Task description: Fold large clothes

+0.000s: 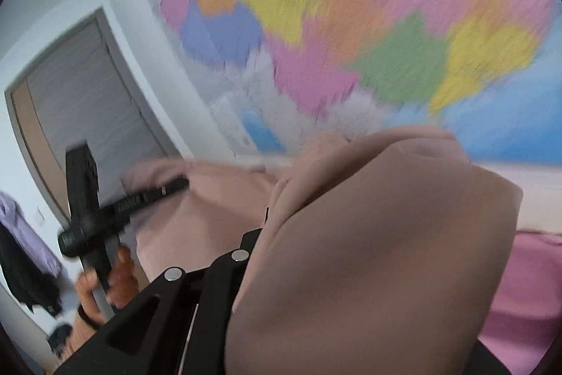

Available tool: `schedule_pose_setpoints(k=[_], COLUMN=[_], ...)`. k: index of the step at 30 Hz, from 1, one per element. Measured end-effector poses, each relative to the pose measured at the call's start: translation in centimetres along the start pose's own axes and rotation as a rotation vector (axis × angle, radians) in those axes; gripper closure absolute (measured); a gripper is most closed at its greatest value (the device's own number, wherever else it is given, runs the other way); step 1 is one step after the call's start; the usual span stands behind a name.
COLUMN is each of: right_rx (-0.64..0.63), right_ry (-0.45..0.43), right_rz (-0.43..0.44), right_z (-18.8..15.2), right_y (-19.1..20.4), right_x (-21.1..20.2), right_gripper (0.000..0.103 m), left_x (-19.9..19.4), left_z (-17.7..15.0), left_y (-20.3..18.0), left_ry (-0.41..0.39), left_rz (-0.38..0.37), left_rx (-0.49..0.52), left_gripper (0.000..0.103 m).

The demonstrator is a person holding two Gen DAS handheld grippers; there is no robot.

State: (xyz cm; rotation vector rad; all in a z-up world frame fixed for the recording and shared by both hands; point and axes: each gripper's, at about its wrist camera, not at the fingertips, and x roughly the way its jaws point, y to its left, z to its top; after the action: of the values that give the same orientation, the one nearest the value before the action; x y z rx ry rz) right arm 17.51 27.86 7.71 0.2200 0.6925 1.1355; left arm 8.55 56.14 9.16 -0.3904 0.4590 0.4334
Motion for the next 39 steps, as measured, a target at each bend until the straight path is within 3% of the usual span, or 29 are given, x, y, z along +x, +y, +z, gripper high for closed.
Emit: schedule_pose_setpoints(k=[2, 7, 12, 14, 19, 20, 23, 25, 27, 31, 36, 39], right_rx=[-0.027, 0.035, 0.073, 0.091, 0.31, 0.347, 0.385, 0.338, 0.297, 0.239, 0.131, 0.081], right_ry=[0.084, 0.318, 0.339, 0.353, 0.344, 0.339, 0.352, 0.363, 0.376, 0.369, 0.355, 0.344], right_rz=[-0.024, -0.057, -0.036, -0.047, 0.022, 0.036, 0.065, 0.029, -0.003, -0.072, -0.165, -0.207], right_z=[-2.7, -9.7, -10.6, -10.6, -11.3, -11.2, -12.0, -12.3, -12.6, -12.2, -11.6, -11.5], right_y=[-0.4, -3.7, -4.7, -5.3, -9.5, -10.1, -10.7, -10.1, -9.5, -9.0, -7.8, -7.3], right_x=[3.7, 10.1, 8.7, 7.7, 5.7, 5.7, 5.6, 5.6, 5.6, 3.8, 2.7, 1.6], right_gripper=[0.093, 0.088, 0.067, 0.043, 0.043, 0.057, 0.078, 0.078, 0.071, 0.054, 0.052, 0.046], left_x=[2.5, 9.8, 9.6, 9.5, 10.0, 9.9, 10.4, 10.4, 10.5, 9.8, 7.8, 6.4], left_z=[-2.4, -9.8, -11.0, -10.9, -11.9, -12.1, -12.3, -12.3, -12.4, -12.6, -13.2, -13.9], left_y=[3.7, 8.5, 9.9, 9.7, 9.1, 9.3, 9.5, 9.4, 8.7, 7.9, 7.0, 6.2], left_ry=[0.027, 0.266, 0.272, 0.276, 0.303, 0.304, 0.311, 0.317, 0.322, 0.326, 0.302, 0.287], left_rz=[0.001, 0.117, 0.092, 0.098, 0.119, 0.121, 0.137, 0.159, 0.216, 0.252, 0.307, 0.347], left_rx=[-0.069, -0.113, -0.153, -0.132, -0.091, -0.087, -0.095, -0.088, -0.044, -0.001, 0.033, 0.059], left_gripper=[0.091, 0.09, 0.087, 0.085, 0.082, 0.079, 0.077, 0.074, 0.068, 0.063, 0.051, 0.034])
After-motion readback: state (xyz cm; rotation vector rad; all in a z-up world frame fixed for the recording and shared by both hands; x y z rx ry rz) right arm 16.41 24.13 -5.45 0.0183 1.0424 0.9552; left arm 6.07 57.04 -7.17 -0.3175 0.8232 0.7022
